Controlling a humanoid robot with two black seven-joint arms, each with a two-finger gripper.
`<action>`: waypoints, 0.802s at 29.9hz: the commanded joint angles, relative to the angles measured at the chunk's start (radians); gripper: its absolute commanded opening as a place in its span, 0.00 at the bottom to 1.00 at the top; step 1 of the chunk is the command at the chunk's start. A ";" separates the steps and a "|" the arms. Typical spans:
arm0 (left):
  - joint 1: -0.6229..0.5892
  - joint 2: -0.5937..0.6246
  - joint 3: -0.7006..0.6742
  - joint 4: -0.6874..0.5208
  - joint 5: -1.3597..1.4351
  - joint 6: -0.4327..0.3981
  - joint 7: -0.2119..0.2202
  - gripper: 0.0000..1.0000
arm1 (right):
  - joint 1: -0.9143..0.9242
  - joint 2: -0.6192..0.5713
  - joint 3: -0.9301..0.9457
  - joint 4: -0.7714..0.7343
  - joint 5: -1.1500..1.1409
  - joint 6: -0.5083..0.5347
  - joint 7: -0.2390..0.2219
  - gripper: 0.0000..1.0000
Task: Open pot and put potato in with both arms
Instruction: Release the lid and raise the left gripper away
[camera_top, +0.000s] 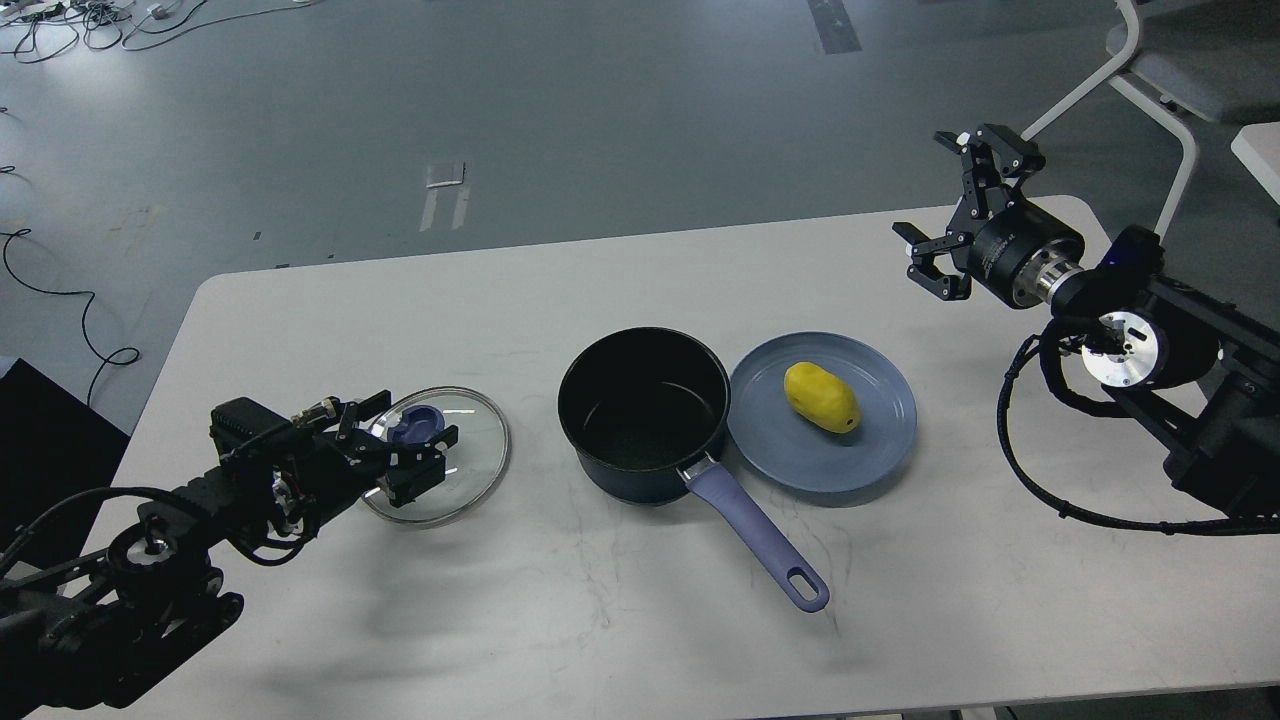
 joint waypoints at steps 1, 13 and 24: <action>-0.070 0.008 0.001 -0.010 -0.253 -0.015 -0.016 0.98 | 0.006 -0.002 -0.002 0.002 -0.003 0.003 0.000 1.00; -0.253 -0.005 -0.059 -0.024 -1.179 -0.236 -0.006 0.98 | 0.075 -0.046 -0.157 0.015 -0.303 0.010 0.036 1.00; -0.252 -0.005 -0.238 -0.019 -1.777 -0.388 0.338 0.98 | 0.205 -0.092 -0.477 0.051 -1.041 -0.011 0.281 1.00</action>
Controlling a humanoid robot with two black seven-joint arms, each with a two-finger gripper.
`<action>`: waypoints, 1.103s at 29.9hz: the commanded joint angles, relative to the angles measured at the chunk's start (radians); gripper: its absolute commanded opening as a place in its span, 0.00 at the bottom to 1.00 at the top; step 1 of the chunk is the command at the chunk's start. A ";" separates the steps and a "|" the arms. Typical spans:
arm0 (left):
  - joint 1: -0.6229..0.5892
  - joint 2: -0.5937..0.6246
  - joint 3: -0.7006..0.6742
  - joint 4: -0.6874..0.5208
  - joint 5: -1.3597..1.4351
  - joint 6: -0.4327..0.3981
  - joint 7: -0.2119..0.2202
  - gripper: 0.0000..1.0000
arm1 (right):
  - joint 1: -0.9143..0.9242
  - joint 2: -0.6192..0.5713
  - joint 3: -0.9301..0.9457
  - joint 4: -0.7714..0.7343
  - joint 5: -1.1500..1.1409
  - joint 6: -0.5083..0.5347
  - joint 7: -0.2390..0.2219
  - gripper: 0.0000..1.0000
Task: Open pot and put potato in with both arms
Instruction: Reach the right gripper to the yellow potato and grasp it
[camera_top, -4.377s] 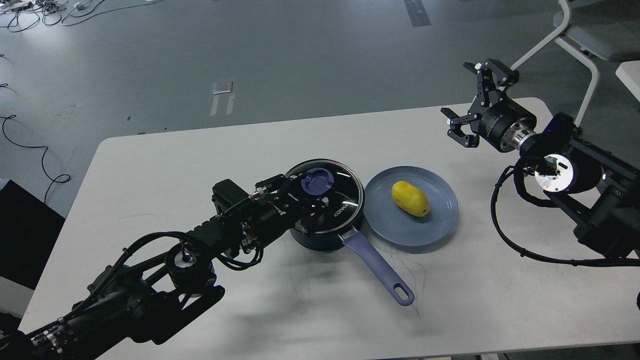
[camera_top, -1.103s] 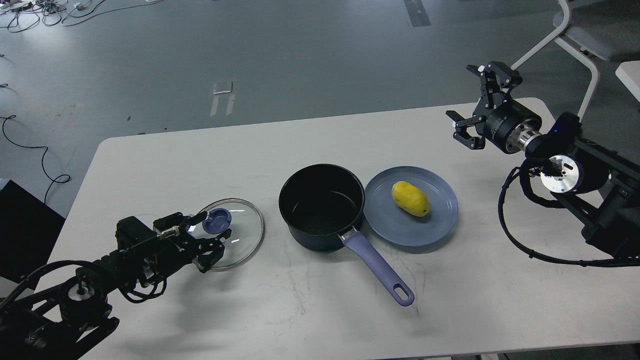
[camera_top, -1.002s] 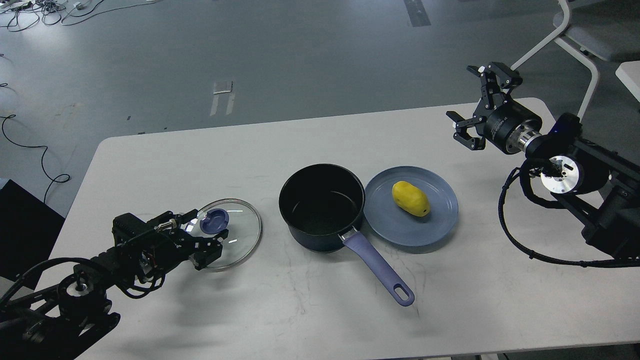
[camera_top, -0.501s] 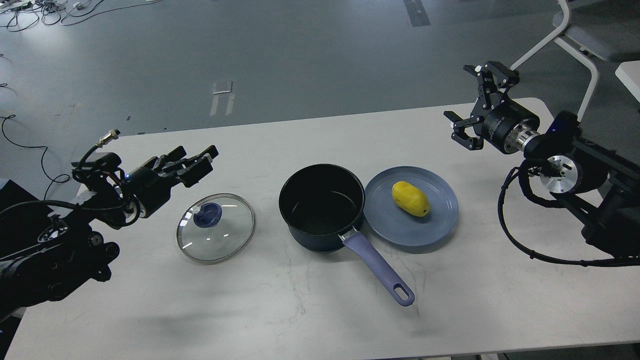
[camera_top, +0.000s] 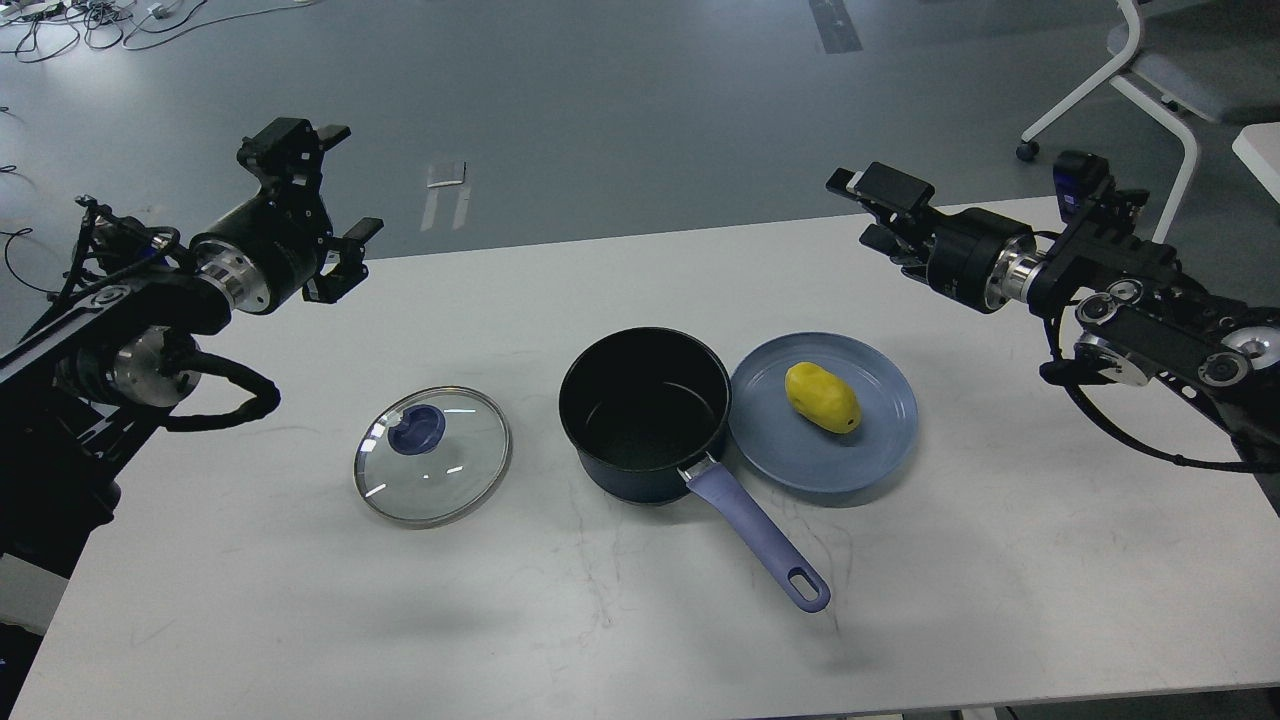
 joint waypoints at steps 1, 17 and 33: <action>0.044 0.004 -0.070 0.000 -0.031 -0.050 0.041 0.98 | 0.037 -0.023 -0.139 0.031 -0.263 -0.026 0.072 1.00; 0.098 0.026 -0.073 -0.002 -0.011 -0.084 0.024 0.98 | 0.036 -0.027 -0.351 0.029 -0.421 -0.056 0.082 0.95; 0.121 0.035 -0.076 -0.006 -0.011 -0.087 0.000 0.98 | 0.071 0.030 -0.410 -0.055 -0.449 -0.056 0.082 0.45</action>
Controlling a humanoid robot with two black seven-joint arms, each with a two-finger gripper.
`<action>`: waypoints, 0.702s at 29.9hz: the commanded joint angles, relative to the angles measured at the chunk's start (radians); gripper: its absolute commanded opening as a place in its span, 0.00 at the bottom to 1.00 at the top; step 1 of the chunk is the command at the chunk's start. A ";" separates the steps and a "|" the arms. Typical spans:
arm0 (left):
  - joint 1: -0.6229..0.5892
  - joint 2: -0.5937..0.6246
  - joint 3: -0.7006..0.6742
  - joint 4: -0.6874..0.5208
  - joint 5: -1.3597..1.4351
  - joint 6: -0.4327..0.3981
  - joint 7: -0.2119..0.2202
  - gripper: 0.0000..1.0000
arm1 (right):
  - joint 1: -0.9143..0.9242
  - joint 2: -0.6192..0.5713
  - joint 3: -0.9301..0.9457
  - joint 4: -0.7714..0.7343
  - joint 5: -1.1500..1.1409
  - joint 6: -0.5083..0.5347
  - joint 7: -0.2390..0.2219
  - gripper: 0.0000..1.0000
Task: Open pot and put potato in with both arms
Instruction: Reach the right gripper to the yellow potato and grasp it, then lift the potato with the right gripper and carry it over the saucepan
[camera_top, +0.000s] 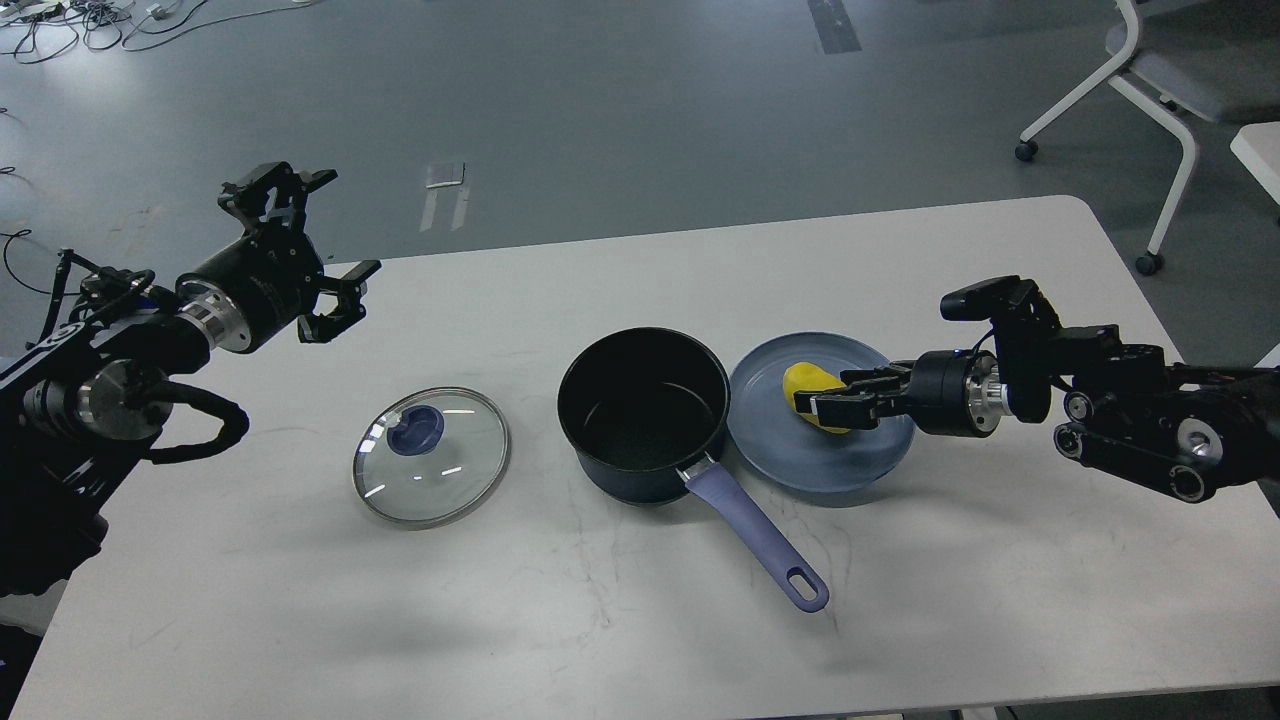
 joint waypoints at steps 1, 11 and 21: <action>0.000 0.004 0.000 -0.001 0.000 -0.002 -0.008 0.98 | 0.019 0.007 -0.034 -0.019 -0.008 0.000 0.000 0.45; 0.000 0.010 0.003 -0.001 0.001 -0.002 -0.008 0.98 | 0.065 0.020 -0.029 0.000 0.000 -0.001 0.002 0.31; -0.003 0.000 -0.005 -0.001 0.052 -0.002 -0.008 0.98 | 0.252 -0.078 -0.031 0.154 0.010 0.003 0.031 0.15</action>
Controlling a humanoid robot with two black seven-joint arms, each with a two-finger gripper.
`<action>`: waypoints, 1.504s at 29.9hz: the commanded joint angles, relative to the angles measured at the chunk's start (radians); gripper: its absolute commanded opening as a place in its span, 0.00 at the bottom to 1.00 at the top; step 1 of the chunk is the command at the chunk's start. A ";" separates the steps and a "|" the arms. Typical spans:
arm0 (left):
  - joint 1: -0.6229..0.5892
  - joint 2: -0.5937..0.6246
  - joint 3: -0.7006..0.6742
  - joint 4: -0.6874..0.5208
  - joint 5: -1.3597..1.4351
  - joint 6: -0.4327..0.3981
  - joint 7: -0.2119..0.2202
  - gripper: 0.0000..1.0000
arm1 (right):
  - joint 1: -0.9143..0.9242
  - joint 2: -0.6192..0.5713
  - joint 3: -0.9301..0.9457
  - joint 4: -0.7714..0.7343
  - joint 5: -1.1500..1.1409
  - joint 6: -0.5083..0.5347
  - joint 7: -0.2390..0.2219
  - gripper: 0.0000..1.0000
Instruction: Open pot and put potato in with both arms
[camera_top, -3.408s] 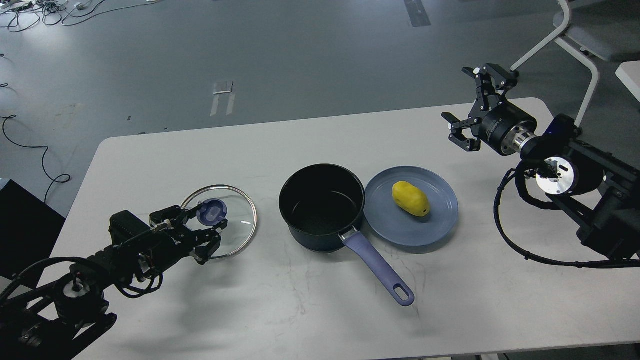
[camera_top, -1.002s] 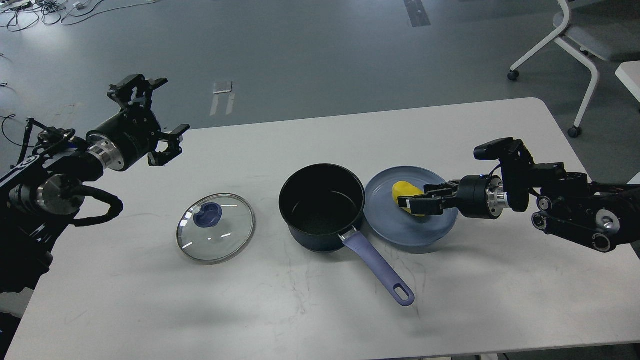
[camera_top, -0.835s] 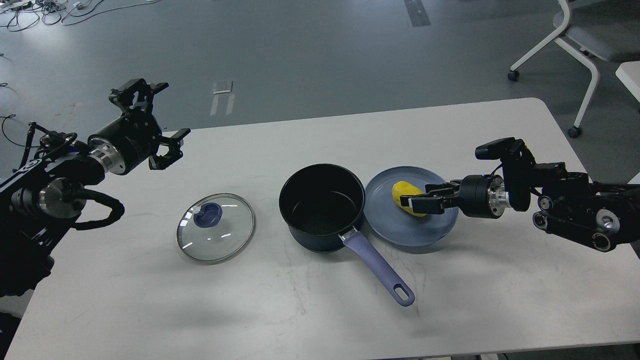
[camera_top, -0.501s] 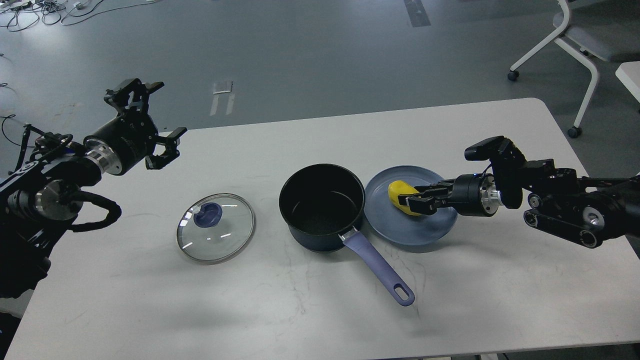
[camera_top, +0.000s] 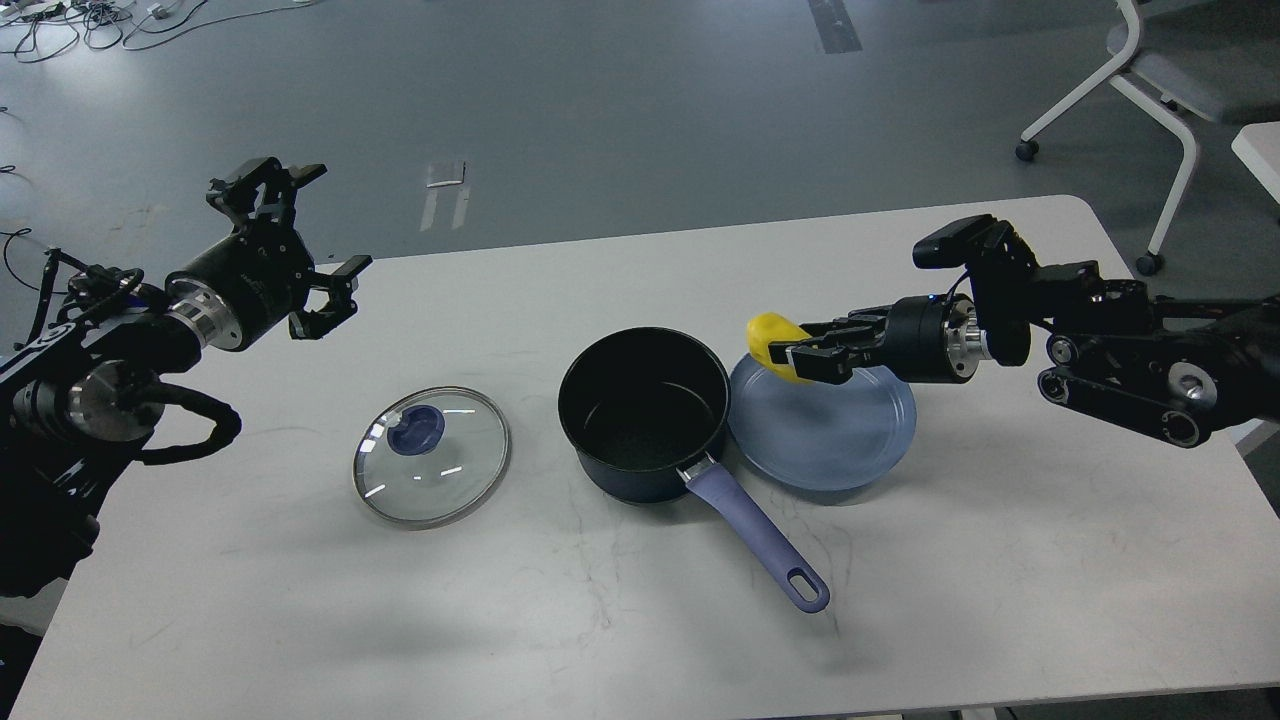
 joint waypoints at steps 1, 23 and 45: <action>0.000 -0.004 -0.004 0.000 0.033 0.000 -0.002 0.98 | 0.063 -0.024 -0.002 0.045 0.001 0.004 0.015 0.14; -0.004 -0.004 -0.007 -0.001 0.036 0.009 -0.002 0.98 | 0.155 0.243 -0.148 -0.007 0.000 0.015 0.000 0.00; -0.002 -0.010 -0.007 0.000 0.021 -0.001 -0.029 0.98 | 0.149 0.265 0.022 -0.084 0.317 0.057 -0.040 1.00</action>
